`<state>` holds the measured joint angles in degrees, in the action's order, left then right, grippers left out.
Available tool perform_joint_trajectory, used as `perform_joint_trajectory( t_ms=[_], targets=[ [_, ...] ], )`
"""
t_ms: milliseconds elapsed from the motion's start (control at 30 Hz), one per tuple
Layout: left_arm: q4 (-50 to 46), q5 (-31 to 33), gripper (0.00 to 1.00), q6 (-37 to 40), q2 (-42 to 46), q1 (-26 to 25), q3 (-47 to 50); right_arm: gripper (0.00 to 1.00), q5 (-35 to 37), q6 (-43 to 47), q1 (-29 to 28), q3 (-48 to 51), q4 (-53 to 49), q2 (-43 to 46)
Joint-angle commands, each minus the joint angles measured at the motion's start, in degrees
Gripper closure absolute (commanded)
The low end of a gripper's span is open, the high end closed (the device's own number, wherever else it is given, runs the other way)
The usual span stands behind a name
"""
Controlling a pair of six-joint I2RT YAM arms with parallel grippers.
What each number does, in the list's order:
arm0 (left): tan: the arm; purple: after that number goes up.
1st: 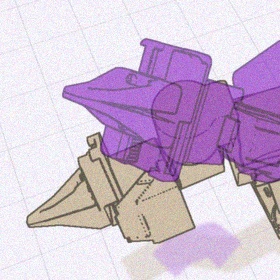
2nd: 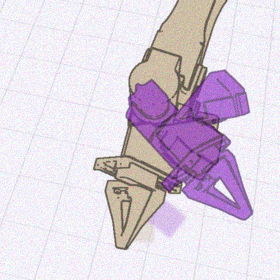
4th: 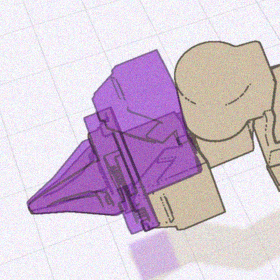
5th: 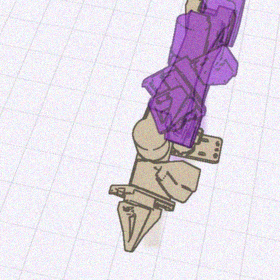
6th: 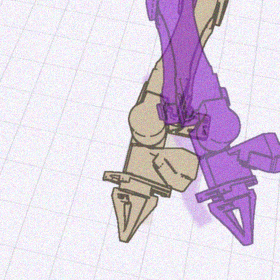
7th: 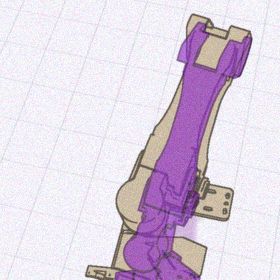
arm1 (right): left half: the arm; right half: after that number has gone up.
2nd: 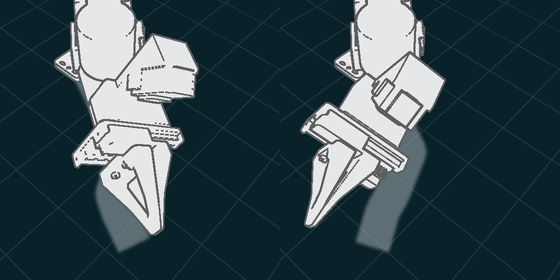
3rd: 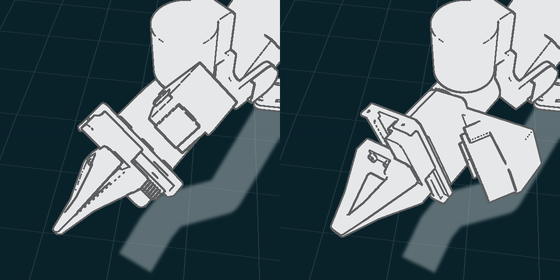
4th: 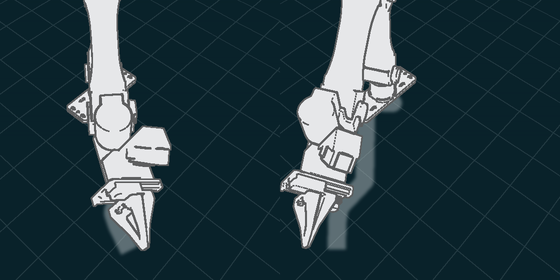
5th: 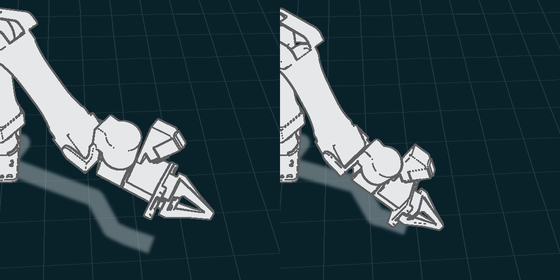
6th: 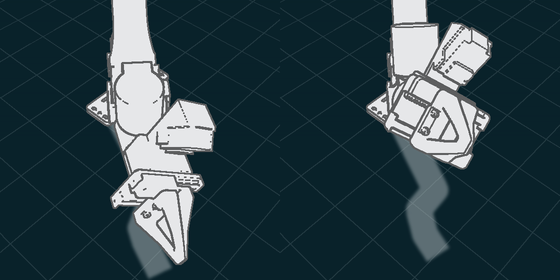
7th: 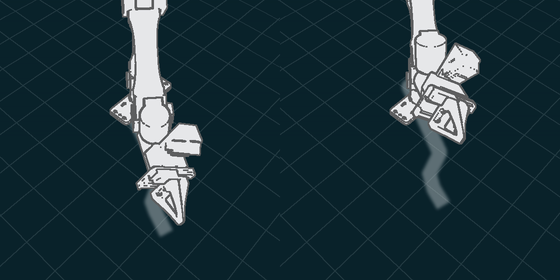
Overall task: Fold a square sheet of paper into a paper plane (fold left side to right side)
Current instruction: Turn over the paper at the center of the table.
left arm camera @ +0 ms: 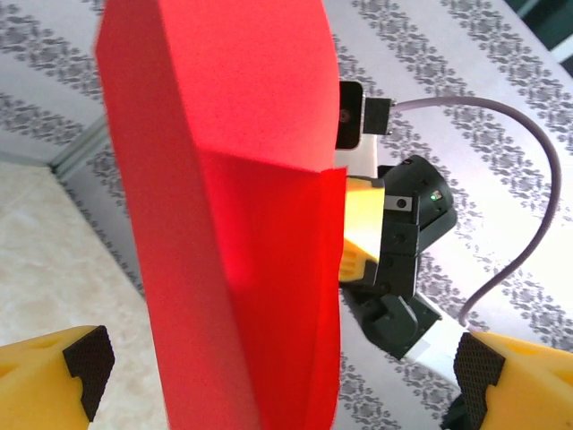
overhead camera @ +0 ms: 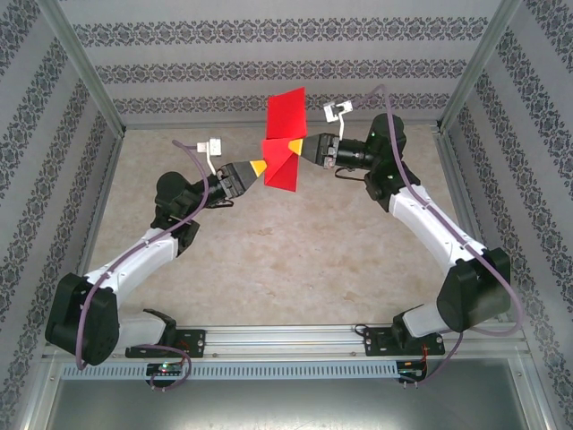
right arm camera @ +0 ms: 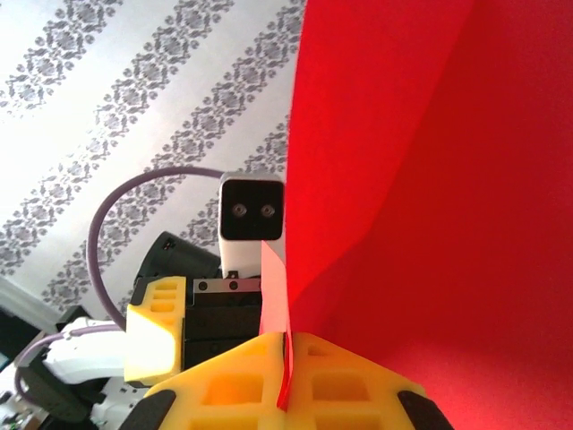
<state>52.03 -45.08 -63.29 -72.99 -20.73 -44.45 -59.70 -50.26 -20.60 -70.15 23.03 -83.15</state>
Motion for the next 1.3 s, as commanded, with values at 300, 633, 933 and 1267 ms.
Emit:
perform_joint_trajectory(
  t_ms=[300,633,933,1267],
  targets=[
    [5.37,-0.99,0.27,-1.21,-0.76,-2.78,-2.93,1.0,-1.16,-0.52,-2.19,-0.78,0.58,2.56],
    [4.39,-0.46,0.74,-0.2,0.01,-3.0,-1.84,0.93,-0.36,0.15,-1.69,1.36,-0.74,3.3],
    [-30.77,6.97,1.0,22.75,7.24,-5.89,-3.92,0.53,11.73,16.41,4.08,3.25,-25.29,9.56],
    [-84.03,60.94,1.0,45.06,-0.24,-25.52,-19.59,0.15,58.2,32.26,6.76,8.46,-50.87,21.4]
  ],
)
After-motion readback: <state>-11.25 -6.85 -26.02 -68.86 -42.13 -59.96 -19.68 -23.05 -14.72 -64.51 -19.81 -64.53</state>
